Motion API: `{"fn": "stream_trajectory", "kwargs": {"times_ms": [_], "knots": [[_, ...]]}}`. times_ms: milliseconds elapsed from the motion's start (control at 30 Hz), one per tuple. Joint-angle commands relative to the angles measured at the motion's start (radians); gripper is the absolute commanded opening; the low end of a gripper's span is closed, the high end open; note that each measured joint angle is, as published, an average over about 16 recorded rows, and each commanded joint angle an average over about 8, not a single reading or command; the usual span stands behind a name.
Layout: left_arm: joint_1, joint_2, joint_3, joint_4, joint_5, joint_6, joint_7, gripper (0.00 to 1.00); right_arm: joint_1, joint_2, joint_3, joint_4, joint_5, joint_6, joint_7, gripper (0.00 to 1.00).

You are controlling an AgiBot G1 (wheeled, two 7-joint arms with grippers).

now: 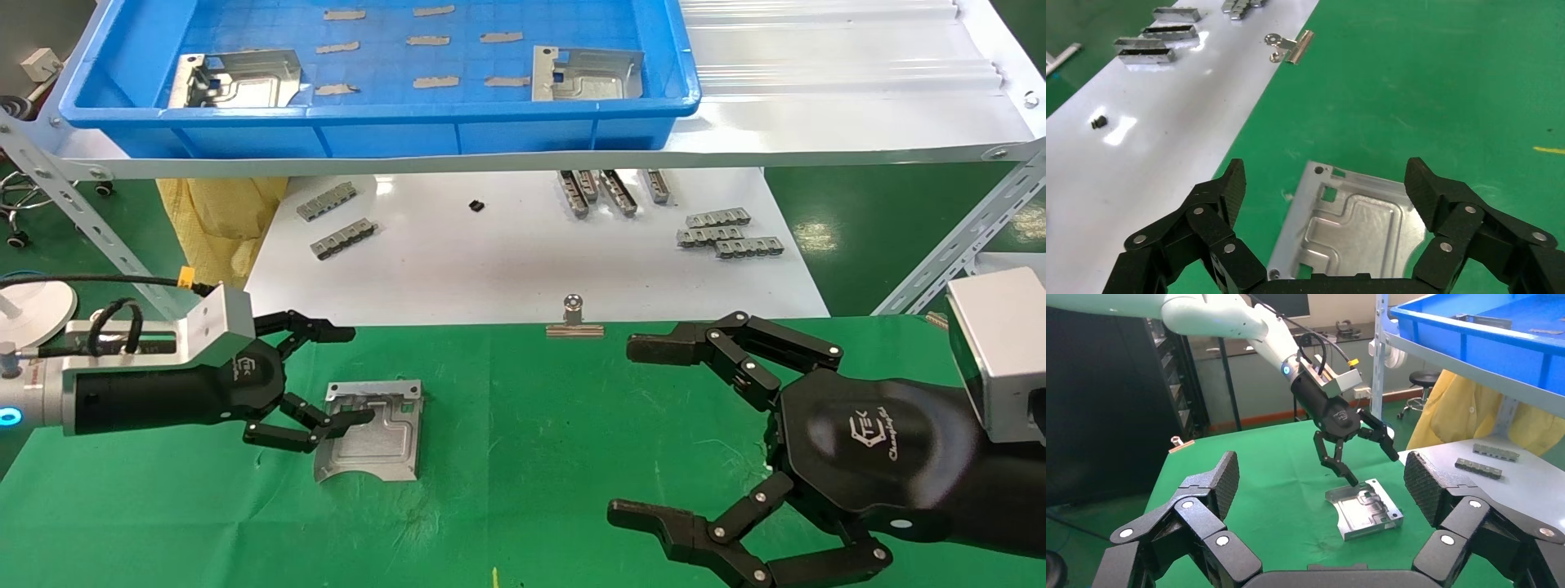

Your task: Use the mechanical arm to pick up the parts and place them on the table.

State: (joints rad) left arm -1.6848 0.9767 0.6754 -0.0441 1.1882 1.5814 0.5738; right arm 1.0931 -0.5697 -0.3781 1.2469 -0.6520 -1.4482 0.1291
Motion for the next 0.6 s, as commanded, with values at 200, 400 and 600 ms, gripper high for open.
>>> {"fn": "stream_trajectory", "kwargs": {"times_ms": [200,400,600], "knots": [[0.073,-0.043,-0.047,-0.146,-0.055,-0.01,-0.091,1.0,0.0,0.0,0.0,0.0,0.0,0.0,0.0,1.0],[0.139,-0.083,-0.09,-0.282,-0.105,-0.019,-0.174,1.0,0.0,0.0,0.0,0.0,0.0,0.0,0.0,1.0],[0.206,-0.123,-0.134,-0.417,-0.155,-0.029,-0.257,1.0,0.0,0.0,0.0,0.0,0.0,0.0,0.0,1.0]]}}
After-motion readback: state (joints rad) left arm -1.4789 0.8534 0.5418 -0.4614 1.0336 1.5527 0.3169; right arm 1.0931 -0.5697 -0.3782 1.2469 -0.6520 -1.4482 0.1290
